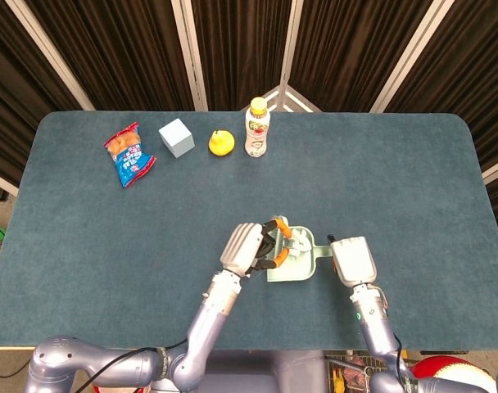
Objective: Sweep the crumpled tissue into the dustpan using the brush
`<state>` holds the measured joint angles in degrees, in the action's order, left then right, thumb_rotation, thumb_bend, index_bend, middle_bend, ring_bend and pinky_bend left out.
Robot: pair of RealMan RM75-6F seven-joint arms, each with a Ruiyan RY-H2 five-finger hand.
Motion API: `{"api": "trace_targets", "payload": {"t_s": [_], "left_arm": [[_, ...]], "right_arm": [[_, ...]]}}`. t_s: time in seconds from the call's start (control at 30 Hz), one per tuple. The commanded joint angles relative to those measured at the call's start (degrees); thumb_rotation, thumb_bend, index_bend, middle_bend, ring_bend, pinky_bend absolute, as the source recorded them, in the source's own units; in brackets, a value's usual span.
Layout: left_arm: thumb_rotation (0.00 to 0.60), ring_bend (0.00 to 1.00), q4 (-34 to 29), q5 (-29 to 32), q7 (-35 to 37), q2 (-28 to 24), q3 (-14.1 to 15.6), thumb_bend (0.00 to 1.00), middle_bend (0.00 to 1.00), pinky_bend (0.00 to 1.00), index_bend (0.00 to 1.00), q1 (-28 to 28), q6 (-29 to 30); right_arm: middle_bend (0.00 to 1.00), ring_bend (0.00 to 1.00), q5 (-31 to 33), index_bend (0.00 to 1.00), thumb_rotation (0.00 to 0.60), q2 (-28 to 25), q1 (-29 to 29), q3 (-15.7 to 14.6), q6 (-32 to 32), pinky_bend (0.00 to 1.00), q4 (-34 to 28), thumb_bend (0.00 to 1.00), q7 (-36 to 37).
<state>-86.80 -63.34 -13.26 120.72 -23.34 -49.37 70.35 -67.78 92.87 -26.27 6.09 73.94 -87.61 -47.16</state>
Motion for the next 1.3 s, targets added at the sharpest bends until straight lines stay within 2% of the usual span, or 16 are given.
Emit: {"api": "trace_targets", "payload": {"t_s": [0.03,0.4,0.8,1.1,1.3], "left_arm": [[0.6,1.0,-3.9,0.8,-2.4,-2.8,1.4,0.63,1.0,1.0,0.76,1.4,-0.6],[0.6,1.0,-10.7,2.5,-6.7,-8.2,6.4,0.64,1.0,1.0,0.76,4.9,-0.9],[0.6,1.0,-15.0,3.3,-10.3,-13.3,6.8,0.64,1.0,1.0,0.77,7.1,0.7],[0.6,1.0,-15.0,4.5,-10.8,-14.7,7.7,0.64,1.0,1.0,0.77,8.1,0.6],[0.6,1.0,-11.8,4.9,-9.7,-12.1,8.4,0.64,1.0,1.0,0.77,8.0,-0.1]], "right_arm": [[0.86,0.9,0.0,0.59,0.6,0.2,0.1,-0.2,0.2,0.93,-0.2,0.51,-0.4],[0.86,0.9,-0.3,0.59,0.6,0.3,0.4,-0.6,0.5,0.93,-0.6,0.51,-1.1],[0.86,0.9,0.0,0.59,0.6,0.6,0.7,-0.8,0.6,0.93,-0.8,0.51,-1.5],[0.86,0.9,0.0,0.59,0.6,1.0,0.8,-0.9,0.8,0.93,-1.2,0.51,-2.2],[0.86,0.9,0.1,0.59,0.6,1.1,0.8,-0.9,0.7,0.93,-1.1,0.51,-2.3]]}}
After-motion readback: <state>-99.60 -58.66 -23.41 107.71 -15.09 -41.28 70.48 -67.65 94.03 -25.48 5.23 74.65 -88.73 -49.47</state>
